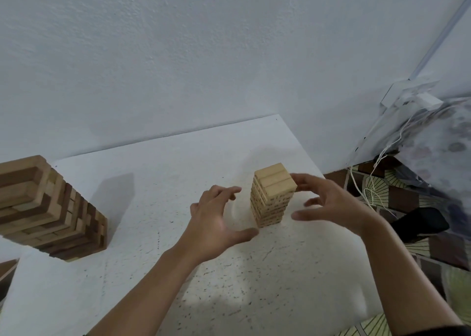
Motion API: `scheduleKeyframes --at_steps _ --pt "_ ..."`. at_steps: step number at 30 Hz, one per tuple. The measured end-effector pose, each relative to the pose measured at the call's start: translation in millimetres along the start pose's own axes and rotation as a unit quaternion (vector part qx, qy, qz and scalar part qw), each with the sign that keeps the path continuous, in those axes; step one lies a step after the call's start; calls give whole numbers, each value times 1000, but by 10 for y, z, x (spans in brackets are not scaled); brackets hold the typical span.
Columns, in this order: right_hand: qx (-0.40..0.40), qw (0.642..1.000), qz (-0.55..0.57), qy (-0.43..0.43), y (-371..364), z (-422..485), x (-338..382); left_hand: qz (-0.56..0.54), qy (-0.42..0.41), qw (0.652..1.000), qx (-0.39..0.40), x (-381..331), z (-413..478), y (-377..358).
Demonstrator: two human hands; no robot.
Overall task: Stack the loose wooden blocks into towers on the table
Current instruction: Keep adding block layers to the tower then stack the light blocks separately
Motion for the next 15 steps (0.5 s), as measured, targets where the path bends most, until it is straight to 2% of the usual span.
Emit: scheduleKeyframes --at_steps 3,5,9,15 --pt "-39 996 -71 -47 -105 35 -220 25 18 999 12 174 -16 -147" --pt "-50 991 -118 -30 -154 84 -217 36 14 999 7 229 4 -233" --pt "-31 983 -183 2 -222 187 -141 40 7 999 -7 241 75 -343" --pt "-11 978 -209 13 -276 267 -33 40 -3 999 -9 199 200 -377"
Point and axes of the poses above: each hand's wrist, its own z-axis towards the middle knuckle, its own y-axis out of the back of the hand, x = y × z, the point moved 6 cm from there along z, towards the middle knuckle, and after that the axes turned 5 degrees about -x, right-handed, at the moved point
